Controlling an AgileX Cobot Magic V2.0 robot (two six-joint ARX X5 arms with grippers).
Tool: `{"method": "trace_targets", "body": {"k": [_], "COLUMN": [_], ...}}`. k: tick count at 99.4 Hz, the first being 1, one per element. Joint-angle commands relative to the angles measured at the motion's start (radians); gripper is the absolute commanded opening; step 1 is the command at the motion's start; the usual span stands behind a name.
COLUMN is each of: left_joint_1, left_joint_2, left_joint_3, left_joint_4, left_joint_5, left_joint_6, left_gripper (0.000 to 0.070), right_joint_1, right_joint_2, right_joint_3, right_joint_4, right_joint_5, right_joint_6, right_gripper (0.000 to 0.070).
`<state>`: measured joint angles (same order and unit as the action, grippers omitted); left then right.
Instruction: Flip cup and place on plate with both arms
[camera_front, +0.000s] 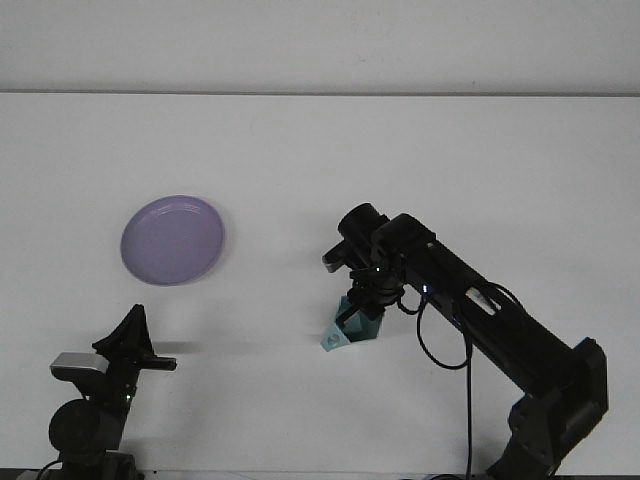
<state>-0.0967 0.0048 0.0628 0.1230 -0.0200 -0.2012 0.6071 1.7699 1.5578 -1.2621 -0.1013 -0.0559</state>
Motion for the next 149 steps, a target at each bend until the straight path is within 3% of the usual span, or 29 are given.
{"method": "trace_targets", "body": {"k": [1,21,34,39,47,66,79,91,105,131,149], "left_joint_1": [-0.002,-0.002,-0.002,-0.002,-0.002,-0.002,-0.002,-0.002,-0.003,-0.066,-0.167], "left_joint_2": [0.0,0.0,0.0,0.0,0.0,0.005,0.054,0.166,0.366,0.785,1.01], "left_joint_3": [0.017,0.017,0.017,0.017,0.02,0.068,0.141,0.24,0.393,0.721,0.921], "left_joint_4": [0.01,0.01,0.01,0.01,0.008,-0.035,-0.101,-0.167,-0.254,-0.396,-0.531], "left_joint_5": [0.005,0.005,0.005,0.005,0.005,0.008,0.082,0.167,0.239,0.424,0.444], "left_joint_6": [0.001,0.001,0.001,0.001,-0.02,-0.172,-0.186,-0.185,-0.164,-0.036,0.034], "left_gripper": [0.0011,0.0011,0.0011,0.0012,0.0011,0.0012,0.0012,0.0012,0.0012,0.0012,0.0023], "right_joint_1": [0.007,0.007,0.007,0.006,-0.004,-0.042,-0.09,-0.158,-0.234,-0.338,-0.352], "right_joint_2": [0.035,0.051,0.051,0.05,0.042,-0.042,-0.168,-0.331,-0.562,-0.97,-1.178], "right_joint_3": [0.027,0.027,0.028,0.03,0.05,0.127,0.126,0.063,-0.136,-0.624,-0.885], "right_joint_4": [-0.013,-0.016,-0.018,-0.018,-0.029,-0.032,0.034,0.175,0.413,0.757,0.904], "right_joint_5": [0.005,-0.005,-0.003,-0.003,-0.003,-0.003,-0.003,-0.003,0.024,0.057,0.085], "right_joint_6": [-0.026,-0.049,-0.049,-0.05,-0.051,-0.052,-0.047,0.009,0.074,0.15,0.166], "right_gripper": [0.0006,0.0026,0.0306,0.0351,0.0351,0.0351,0.035,0.035,0.035,0.035,0.0342]}}
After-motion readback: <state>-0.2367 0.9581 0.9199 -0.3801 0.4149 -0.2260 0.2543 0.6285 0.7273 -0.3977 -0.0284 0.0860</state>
